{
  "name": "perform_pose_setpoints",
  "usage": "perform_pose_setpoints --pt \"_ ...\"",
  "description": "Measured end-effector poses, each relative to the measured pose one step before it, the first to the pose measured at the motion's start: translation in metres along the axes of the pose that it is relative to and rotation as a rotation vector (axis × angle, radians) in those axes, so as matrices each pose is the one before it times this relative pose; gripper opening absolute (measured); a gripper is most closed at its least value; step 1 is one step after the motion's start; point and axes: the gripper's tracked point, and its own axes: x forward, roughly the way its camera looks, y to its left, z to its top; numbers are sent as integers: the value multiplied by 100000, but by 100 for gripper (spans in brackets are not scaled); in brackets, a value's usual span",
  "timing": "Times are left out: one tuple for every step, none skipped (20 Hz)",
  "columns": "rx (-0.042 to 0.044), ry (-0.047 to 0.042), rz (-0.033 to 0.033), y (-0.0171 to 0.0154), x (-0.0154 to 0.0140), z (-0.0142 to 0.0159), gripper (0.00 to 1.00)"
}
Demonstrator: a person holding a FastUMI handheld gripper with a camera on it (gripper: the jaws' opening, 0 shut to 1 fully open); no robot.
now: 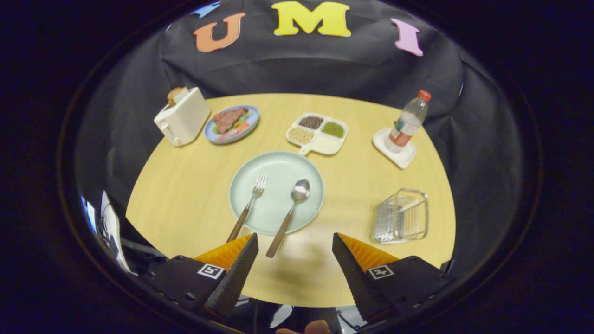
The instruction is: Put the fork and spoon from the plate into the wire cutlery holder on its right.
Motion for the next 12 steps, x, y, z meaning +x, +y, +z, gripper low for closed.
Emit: perform_pose_setpoints --pt "1701 5584 36 579 1156 -669 96" --pt "1622 5094 95 423 966 -497 96" --pt "1589 4271 76 297 838 -394 96" --pt "1315 3279 -365 86 664 -141 96" --pt "470 2160 -55 11 817 121 96" --pt "-184 1874 -520 78 800 73 96" --pt "-735 2440 -1727 -168 974 -84 96" --pt "-358 2008 -749 -132 747 127 95" --pt "348 3067 267 250 729 -225 89" --pt "935 2369 881 234 583 -148 82" --pt "308 2246 201 26 578 -41 75" --pt "-16 1947 266 -51 333 -108 64"
